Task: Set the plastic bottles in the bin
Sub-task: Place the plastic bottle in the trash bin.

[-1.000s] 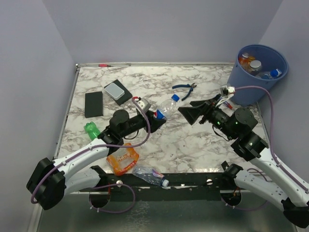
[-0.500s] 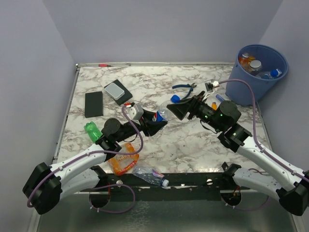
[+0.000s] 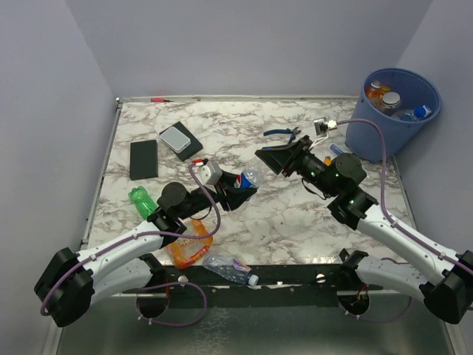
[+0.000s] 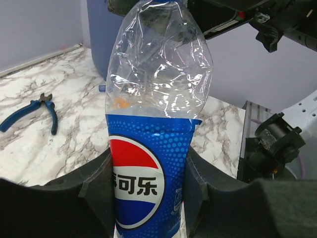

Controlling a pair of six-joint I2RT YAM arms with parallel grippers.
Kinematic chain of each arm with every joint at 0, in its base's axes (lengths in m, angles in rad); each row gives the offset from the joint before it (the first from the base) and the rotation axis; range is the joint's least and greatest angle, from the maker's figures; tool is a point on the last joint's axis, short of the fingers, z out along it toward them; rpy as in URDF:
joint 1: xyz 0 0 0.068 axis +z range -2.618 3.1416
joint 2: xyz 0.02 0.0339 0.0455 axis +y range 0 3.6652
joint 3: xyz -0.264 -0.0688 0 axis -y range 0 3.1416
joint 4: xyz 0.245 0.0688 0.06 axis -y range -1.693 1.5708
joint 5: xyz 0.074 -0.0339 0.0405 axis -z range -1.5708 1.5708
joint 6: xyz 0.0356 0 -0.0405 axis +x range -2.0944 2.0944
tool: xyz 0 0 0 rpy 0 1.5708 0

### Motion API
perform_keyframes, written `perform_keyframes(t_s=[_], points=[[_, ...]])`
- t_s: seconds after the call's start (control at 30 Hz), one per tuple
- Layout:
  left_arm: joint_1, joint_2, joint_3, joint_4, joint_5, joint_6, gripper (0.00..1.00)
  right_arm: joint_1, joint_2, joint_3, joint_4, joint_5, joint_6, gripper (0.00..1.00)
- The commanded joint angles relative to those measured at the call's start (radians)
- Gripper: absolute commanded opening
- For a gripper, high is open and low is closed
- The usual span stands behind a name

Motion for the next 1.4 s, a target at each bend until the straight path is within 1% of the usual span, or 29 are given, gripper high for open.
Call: perform_keyframes(t_s=[0.0,0.07,0.1,0.13,0.23,0.3,0.33,0.37,0.4,0.43,0.47,0.57,0.67,0.73,0.77,0.83,0.87,0.9,0.93,0.97,1.0,1.03,1.13,1.17,1.23,1.37], points=[[-0.006,-0.011,-0.002,0.04,-0.018,0.015,0.33,0.0,0.033,0.011,0.019,-0.03,0.005,0.43],[-0.007,-0.014,0.0,0.033,-0.03,0.018,0.33,0.0,0.041,0.021,0.002,-0.041,0.0,0.53],[-0.007,-0.015,0.0,0.031,-0.033,0.02,0.33,0.0,0.045,0.026,-0.012,-0.044,-0.003,0.55],[-0.007,-0.015,0.001,0.029,-0.035,0.02,0.33,0.0,0.048,0.03,-0.021,-0.045,-0.004,0.55],[-0.007,-0.014,0.003,0.026,-0.038,0.02,0.33,0.0,0.055,0.038,-0.044,-0.045,-0.007,0.46],[-0.008,-0.014,0.003,0.024,-0.038,0.021,0.35,0.0,0.058,0.036,-0.046,-0.051,-0.009,0.35],[-0.007,-0.015,0.004,0.022,-0.04,0.021,0.41,0.0,0.056,0.036,-0.047,-0.05,-0.01,0.27],[-0.008,-0.018,0.006,0.01,-0.041,0.02,0.55,0.0,0.052,0.036,-0.05,-0.044,-0.015,0.16],[-0.008,-0.02,0.009,-0.006,-0.043,0.02,0.69,0.0,0.046,0.042,-0.063,-0.035,-0.024,0.02],[-0.008,-0.021,0.015,-0.019,-0.047,0.021,0.85,0.0,0.036,0.057,-0.094,-0.015,-0.041,0.01],[-0.008,-0.023,0.019,-0.032,-0.061,0.02,0.97,0.0,0.024,0.081,-0.131,0.014,-0.066,0.01],[-0.008,-0.04,0.025,-0.062,-0.12,0.024,0.99,-0.001,-0.014,0.23,-0.329,0.162,-0.195,0.01],[-0.009,-0.075,0.025,-0.082,-0.21,0.027,0.99,0.0,-0.003,0.477,-0.567,0.411,-0.35,0.0],[-0.009,-0.104,0.026,-0.095,-0.263,0.036,0.99,0.0,0.044,0.641,-0.66,0.587,-0.466,0.01],[-0.008,-0.119,0.023,-0.098,-0.297,0.038,0.99,-0.002,0.066,0.707,-0.678,0.692,-0.526,0.0],[-0.009,-0.149,0.016,-0.105,-0.358,0.043,0.99,-0.002,0.109,0.793,-0.619,0.882,-0.68,0.01],[-0.008,-0.16,0.014,-0.109,-0.386,0.047,0.99,-0.007,0.123,0.808,-0.54,0.97,-0.779,0.01],[-0.009,-0.168,0.013,-0.114,-0.409,0.048,0.99,-0.019,0.134,0.807,-0.435,1.033,-0.876,0.01],[-0.009,-0.174,0.014,-0.121,-0.43,0.047,0.99,-0.036,0.143,0.795,-0.277,1.075,-0.979,0.01],[-0.009,-0.178,0.014,-0.128,-0.445,0.045,0.99,-0.065,0.154,0.787,-0.155,1.088,-1.053,0.01],[-0.009,-0.181,0.014,-0.134,-0.458,0.042,0.99,-0.107,0.175,0.795,-0.08,1.082,-1.092,0.0],[-0.008,-0.18,0.016,-0.14,-0.466,0.039,0.99,-0.164,0.206,0.825,-0.05,1.067,-1.096,0.01],[-0.009,-0.172,0.024,-0.157,-0.481,0.029,0.99,-0.35,0.351,0.996,-0.157,1.028,-0.993,0.01],[-0.009,-0.17,0.028,-0.166,-0.484,0.027,0.99,-0.393,0.393,1.031,-0.15,1.026,-0.983,0.01],[-0.008,-0.168,0.032,-0.177,-0.494,0.017,0.99,-0.476,0.459,1.043,-0.088,1.016,-0.968,0.01],[-0.008,-0.177,0.033,-0.195,-0.548,-0.001,0.99,-0.601,0.578,1.121,-0.141,0.965,-0.794,0.0]])
